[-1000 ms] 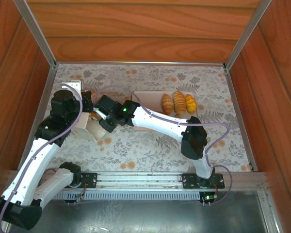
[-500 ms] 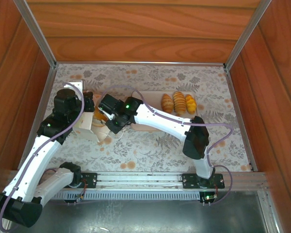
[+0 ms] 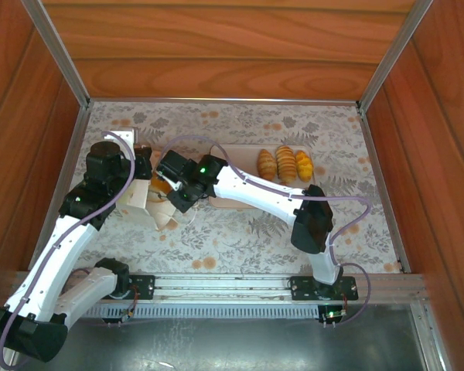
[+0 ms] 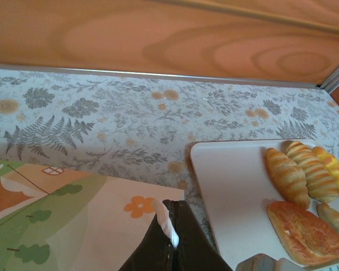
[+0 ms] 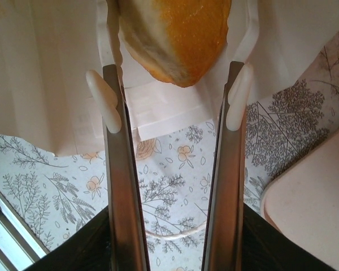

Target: Take the fake bread out of the paper bag

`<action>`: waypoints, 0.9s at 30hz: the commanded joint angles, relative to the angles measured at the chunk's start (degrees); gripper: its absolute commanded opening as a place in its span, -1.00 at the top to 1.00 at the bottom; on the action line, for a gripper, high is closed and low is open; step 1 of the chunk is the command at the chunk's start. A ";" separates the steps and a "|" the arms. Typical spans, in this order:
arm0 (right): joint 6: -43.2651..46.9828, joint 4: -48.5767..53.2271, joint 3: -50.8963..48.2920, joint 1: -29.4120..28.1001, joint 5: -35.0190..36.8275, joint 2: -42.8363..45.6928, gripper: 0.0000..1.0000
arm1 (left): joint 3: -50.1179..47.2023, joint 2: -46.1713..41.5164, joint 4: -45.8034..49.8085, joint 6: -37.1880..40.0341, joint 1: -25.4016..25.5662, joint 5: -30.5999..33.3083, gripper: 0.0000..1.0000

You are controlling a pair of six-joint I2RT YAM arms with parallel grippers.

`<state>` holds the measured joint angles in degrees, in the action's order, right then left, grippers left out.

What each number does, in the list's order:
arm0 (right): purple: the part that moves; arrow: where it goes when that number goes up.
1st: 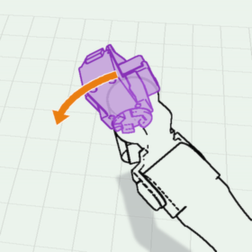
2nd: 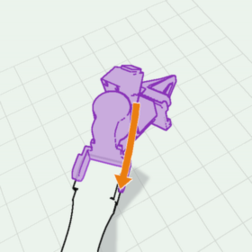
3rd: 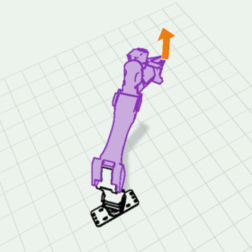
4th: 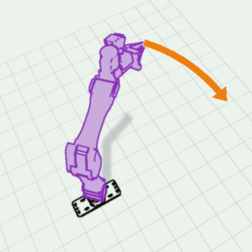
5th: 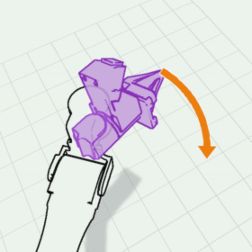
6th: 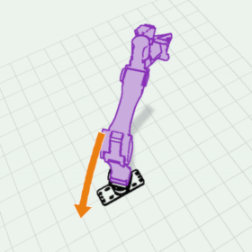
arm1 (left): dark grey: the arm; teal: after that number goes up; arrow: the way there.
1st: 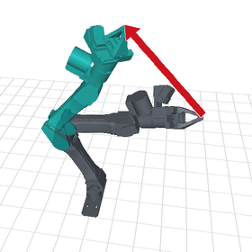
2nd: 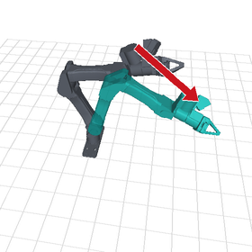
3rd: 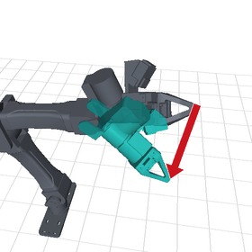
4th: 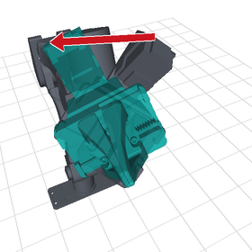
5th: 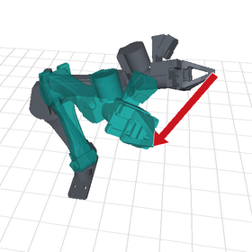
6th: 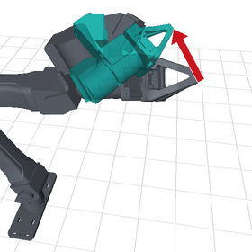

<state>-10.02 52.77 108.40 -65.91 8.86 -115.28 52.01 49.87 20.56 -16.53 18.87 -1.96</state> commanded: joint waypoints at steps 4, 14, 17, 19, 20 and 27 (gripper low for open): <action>3.11 -3.52 -0.67 0.51 1.06 -1.49 -0.02 | 0.37 -0.54 -1.20 0.54 0.20 -1.10 1.00; 1.33 -4.06 -1.29 1.45 -2.94 -0.43 0.31 | 0.27 -0.47 -1.20 0.63 0.15 -0.16 1.00; 1.02 -3.82 -1.70 1.65 -3.06 0.48 0.38 | 0.22 -0.38 -1.18 0.63 0.21 0.03 1.00; 0.28 -3.56 -1.87 1.79 -2.82 1.52 0.39 | 0.12 -0.32 -1.23 0.66 0.20 0.60 1.00; -0.43 -3.55 -1.98 1.92 -3.24 2.26 0.41 | 0.01 -0.21 -1.23 0.58 0.26 1.25 1.00; -5.20 -9.97 -9.99 5.24 -12.68 11.39 0.40 | -0.86 0.03 -1.07 -0.25 0.25 3.36 1.00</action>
<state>-12.47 47.24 100.60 -62.11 1.17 -109.32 51.81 49.87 20.53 -16.56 18.87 0.03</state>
